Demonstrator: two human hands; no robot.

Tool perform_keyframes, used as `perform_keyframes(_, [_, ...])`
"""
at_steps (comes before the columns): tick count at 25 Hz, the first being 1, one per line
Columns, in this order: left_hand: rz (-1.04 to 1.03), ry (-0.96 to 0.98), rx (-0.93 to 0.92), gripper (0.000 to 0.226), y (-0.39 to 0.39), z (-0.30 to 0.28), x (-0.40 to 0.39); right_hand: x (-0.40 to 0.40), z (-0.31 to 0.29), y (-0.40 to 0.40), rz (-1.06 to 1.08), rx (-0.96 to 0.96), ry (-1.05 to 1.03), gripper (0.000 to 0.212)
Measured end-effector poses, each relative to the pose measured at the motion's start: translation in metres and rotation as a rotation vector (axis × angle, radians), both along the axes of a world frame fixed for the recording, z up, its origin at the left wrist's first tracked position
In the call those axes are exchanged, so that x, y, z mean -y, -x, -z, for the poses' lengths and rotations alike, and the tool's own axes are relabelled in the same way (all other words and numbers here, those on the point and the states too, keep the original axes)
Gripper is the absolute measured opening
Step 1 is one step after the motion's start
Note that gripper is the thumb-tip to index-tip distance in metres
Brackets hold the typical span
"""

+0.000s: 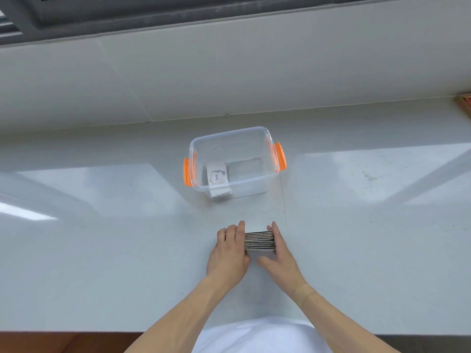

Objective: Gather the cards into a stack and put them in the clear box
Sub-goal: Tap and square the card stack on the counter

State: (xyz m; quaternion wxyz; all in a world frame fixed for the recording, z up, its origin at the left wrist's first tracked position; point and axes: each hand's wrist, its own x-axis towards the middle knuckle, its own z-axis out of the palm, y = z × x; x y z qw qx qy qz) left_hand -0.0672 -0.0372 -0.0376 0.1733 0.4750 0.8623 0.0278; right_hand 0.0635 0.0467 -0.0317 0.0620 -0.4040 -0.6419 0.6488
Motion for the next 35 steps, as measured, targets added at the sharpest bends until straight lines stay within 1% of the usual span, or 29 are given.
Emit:
perform_keyframes(1, [0.007, -0.007, -0.004, 0.076, 0.001, 0.001, 0.000, -0.002, -0.002, 0.001, -0.029, 0.055, -0.131, 0.092])
perform_keyframes(2, [0.012, -0.016, -0.004, 0.076, 0.001, 0.002, 0.001, -0.003, -0.003, 0.004, -0.099, 0.135, -0.363, 0.094])
perform_keyframes(3, [0.017, -0.024, -0.009, 0.076, 0.001, 0.003, 0.002, -0.005, -0.002, 0.008, -0.208, 0.206, -0.638, 0.093])
perform_keyframes(4, [0.023, -0.030, -0.020, 0.075, 0.002, 0.004, 0.003, -0.007, -0.002, 0.013, -0.335, 0.259, -0.858, 0.090])
perform_keyframes(5, [0.029, -0.038, -0.029, 0.074, 0.002, 0.006, 0.004, -0.010, -0.004, 0.020, -0.452, 0.302, -0.998, 0.083])
perform_keyframes(7, [0.044, -0.062, -0.045, 0.071, 0.001, 0.008, 0.006, -0.012, -0.011, 0.031, -0.601, 0.362, -1.176, 0.059])
perform_keyframes(9, [0.064, -0.083, -0.058, 0.066, 0.001, 0.008, 0.007, -0.015, -0.017, 0.040, -0.693, 0.415, -1.307, 0.032])
perform_keyframes(10, [0.064, -0.086, -0.059, 0.062, 0.003, 0.007, 0.008, -0.017, -0.019, 0.043, -0.720, 0.412, -1.342, 0.028])
perform_keyframes(12, [0.041, -0.078, -0.035, 0.050, 0.010, 0.004, 0.008, -0.022, -0.021, 0.046, -0.761, 0.393, -1.325, 0.029])
perform_keyframes(14, [-0.073, -0.096, 0.068, 0.040, 0.018, 0.001, 0.010, -0.025, -0.021, 0.046, -0.788, 0.346, -1.286, 0.026])
perform_keyframes(15, [-0.161, -0.118, 0.165, 0.037, 0.022, -0.002, 0.012, -0.027, -0.021, 0.045, -0.780, 0.322, -1.266, 0.024])
perform_keyframes(17, [-0.332, -0.229, 0.445, 0.034, 0.030, -0.007, 0.015, -0.032, -0.023, 0.043, -0.747, 0.287, -1.165, 0.025])
perform_keyframes(19, [-0.448, -0.386, 0.730, 0.035, 0.036, -0.017, 0.018, -0.037, -0.025, 0.040, -0.647, 0.253, -0.974, 0.030])
perform_keyframes(20, [-0.473, -0.444, 0.817, 0.036, 0.038, -0.025, 0.018, -0.038, -0.027, 0.038, -0.570, 0.228, -0.829, 0.031])
perform_keyframes(22, [-0.442, -0.528, 0.886, 0.039, 0.036, -0.040, 0.014, -0.035, -0.030, 0.031, -0.408, 0.151, -0.515, 0.034])
perform_keyframes(23, [-0.384, -0.555, 0.879, 0.040, 0.033, -0.047, 0.010, -0.031, -0.030, 0.028, -0.337, 0.101, -0.396, 0.035])
perform_keyframes(24, [-0.297, -0.572, 0.827, 0.042, 0.028, -0.052, 0.008, -0.027, -0.029, 0.026, -0.280, 0.058, -0.324, 0.035])
perform_keyframes(25, [-0.194, -0.579, 0.722, 0.045, 0.024, -0.058, 0.006, -0.022, -0.029, 0.025, -0.234, 0.023, -0.295, 0.035])
perform_keyframes(27, [-0.032, -0.590, 0.468, 0.051, 0.017, -0.063, 0.004, -0.019, -0.029, 0.026, -0.168, -0.019, -0.323, 0.036])
perform_keyframes(28, [0.004, -0.603, 0.374, 0.054, 0.014, -0.064, 0.004, -0.018, -0.028, 0.026, -0.148, -0.026, -0.362, 0.037])
perform_keyframes(30, [0.025, -0.605, 0.264, 0.059, 0.008, -0.059, 0.006, -0.018, -0.025, 0.025, -0.139, -0.012, -0.439, 0.041])
perform_keyframes(32, [0.045, -0.509, 0.173, 0.063, 0.001, -0.049, 0.011, -0.015, -0.019, 0.021, -0.177, 0.052, -0.464, 0.039])
perform_keyframes(35, [0.102, -0.370, -0.034, 0.070, -0.002, -0.031, 0.018, -0.014, -0.011, 0.018, -0.253, 0.121, -0.477, 0.032])
